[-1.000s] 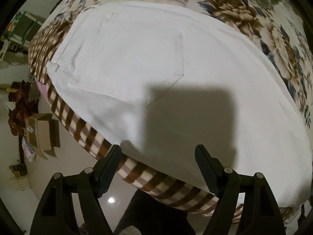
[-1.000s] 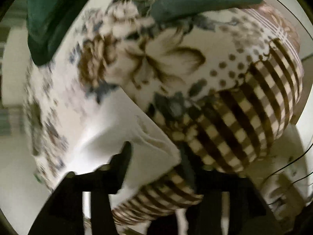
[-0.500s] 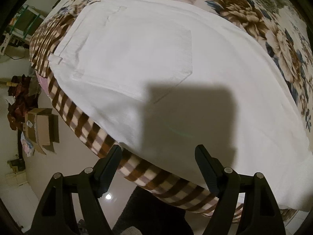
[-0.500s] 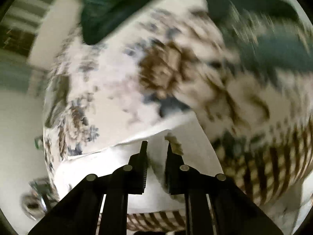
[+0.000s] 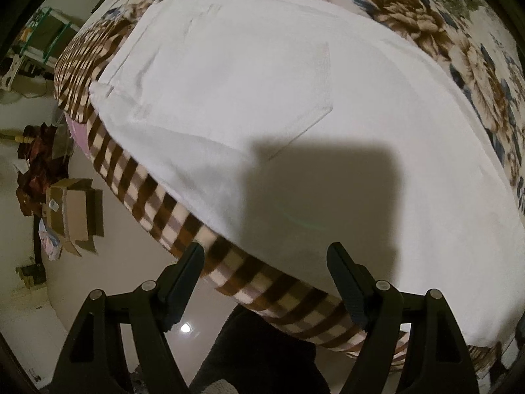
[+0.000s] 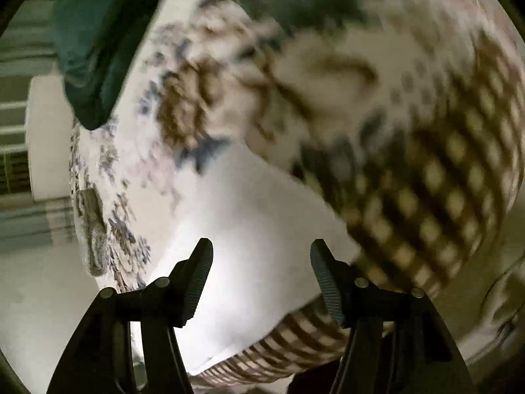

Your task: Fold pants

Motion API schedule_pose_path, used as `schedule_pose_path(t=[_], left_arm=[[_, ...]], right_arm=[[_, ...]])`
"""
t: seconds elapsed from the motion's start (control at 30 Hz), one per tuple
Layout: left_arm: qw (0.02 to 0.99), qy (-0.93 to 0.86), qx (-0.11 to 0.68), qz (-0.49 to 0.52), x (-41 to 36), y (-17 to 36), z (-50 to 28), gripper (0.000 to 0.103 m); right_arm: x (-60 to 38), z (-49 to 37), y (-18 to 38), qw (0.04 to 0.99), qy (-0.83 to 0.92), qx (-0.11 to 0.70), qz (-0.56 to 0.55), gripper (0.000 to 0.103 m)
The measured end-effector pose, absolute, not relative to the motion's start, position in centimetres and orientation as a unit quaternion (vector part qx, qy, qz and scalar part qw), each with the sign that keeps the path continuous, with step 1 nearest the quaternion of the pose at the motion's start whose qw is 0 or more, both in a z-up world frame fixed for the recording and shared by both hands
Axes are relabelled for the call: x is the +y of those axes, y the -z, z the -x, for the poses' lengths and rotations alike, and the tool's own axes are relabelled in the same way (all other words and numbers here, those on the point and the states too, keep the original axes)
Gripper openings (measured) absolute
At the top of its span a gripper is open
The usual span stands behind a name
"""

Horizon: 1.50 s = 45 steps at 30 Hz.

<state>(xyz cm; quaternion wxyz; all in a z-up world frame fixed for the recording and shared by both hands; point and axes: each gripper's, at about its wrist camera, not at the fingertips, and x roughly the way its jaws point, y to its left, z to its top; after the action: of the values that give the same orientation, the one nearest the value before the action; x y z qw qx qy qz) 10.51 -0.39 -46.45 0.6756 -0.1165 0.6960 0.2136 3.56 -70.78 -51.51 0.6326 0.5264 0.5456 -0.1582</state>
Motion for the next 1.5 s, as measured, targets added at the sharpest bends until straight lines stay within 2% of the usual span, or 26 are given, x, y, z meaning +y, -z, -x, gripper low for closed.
schedule_pose_path(t=[0.03,0.07,0.1,0.13,0.3,0.43,0.5,0.57,0.6,0.7,0.8,0.83,0.9,0.93,1.03,1.07,1.5], left_arm=[[0.674,-0.216,0.696,0.117,-0.4,46.5,-10.3,0.076],[0.673,-0.218,0.696,0.119,-0.3,46.5,-10.1,0.076],[0.673,-0.218,0.696,0.121,-0.1,46.5,-9.9,0.076],[0.673,-0.219,0.696,0.122,0.1,46.4,-9.6,0.076],[0.678,-0.224,0.686,0.135,2.2,45.6,-8.6,0.076],[0.677,-0.24,0.672,0.179,5.4,44.9,-7.6,0.076],[0.679,-0.252,0.659,0.202,7.8,44.5,-7.2,0.076],[0.683,-0.268,0.645,0.213,9.9,44.1,-7.1,0.076],[0.685,-0.278,0.638,0.217,11.2,44.0,-7.1,0.076],[0.68,-0.312,0.621,0.234,15.9,44.6,-7.5,0.076],[0.676,-0.318,0.613,0.256,19.3,45.6,-8.5,0.076],[0.678,-0.315,0.611,0.261,20.4,46.1,-8.9,0.073],[0.684,-0.3,0.605,0.276,21.5,46.6,-9.7,0.044],[0.69,-0.285,0.603,0.283,21.9,46.8,-10.1,0.026],[0.704,-0.273,0.6,0.265,21.5,46.4,-10.8,0.014],[0.711,-0.27,0.598,0.255,21.1,46.0,-10.9,0.011],[0.72,-0.253,0.59,0.265,21.4,45.0,-11.1,0.011]], right_arm=[[-70.2,-3.5,52.8,0.619,0.16,0.551,-0.537,0.053],[-69.7,-3.2,54.0,0.605,0.168,0.558,-0.543,0.023],[-69.4,-3.2,54.4,0.602,0.178,0.558,-0.542,0.006],[-68.9,-3.1,54.5,0.606,0.189,0.557,-0.535,0.002],[-67.4,-2.9,50.0,0.663,0.212,0.545,-0.466,0.001],[-67.1,-3.2,51.8,0.629,0.214,0.597,-0.45,0.002],[-66.4,-3.4,52.3,0.603,0.214,0.607,-0.471,0.008],[-64.8,-3.5,50.5,0.614,0.211,0.591,-0.479,0.028],[-63.8,-3.2,50.1,0.621,0.204,0.588,-0.478,0.032],[-58.2,-4.2,48.5,0.625,0.151,0.596,-0.482,0.034],[-51.8,-5.8,49.3,0.609,0.098,0.629,-0.473,0.034],[-49.7,-6.2,49.8,0.602,0.086,0.643,-0.466,0.034],[-45.6,-6.7,51.3,0.585,0.068,0.662,-0.464,0.034],[-43.6,-6.9,52.0,0.577,0.063,0.668,-0.466,0.034],[-40.0,-7.3,53.0,0.57,0.053,0.667,-0.477,0.034],[-38.9,-7.4,53.3,0.567,0.051,0.665,-0.483,0.034],[-38.2,-5.7,55.3,0.537,0.095,0.654,-0.525,0.034]])
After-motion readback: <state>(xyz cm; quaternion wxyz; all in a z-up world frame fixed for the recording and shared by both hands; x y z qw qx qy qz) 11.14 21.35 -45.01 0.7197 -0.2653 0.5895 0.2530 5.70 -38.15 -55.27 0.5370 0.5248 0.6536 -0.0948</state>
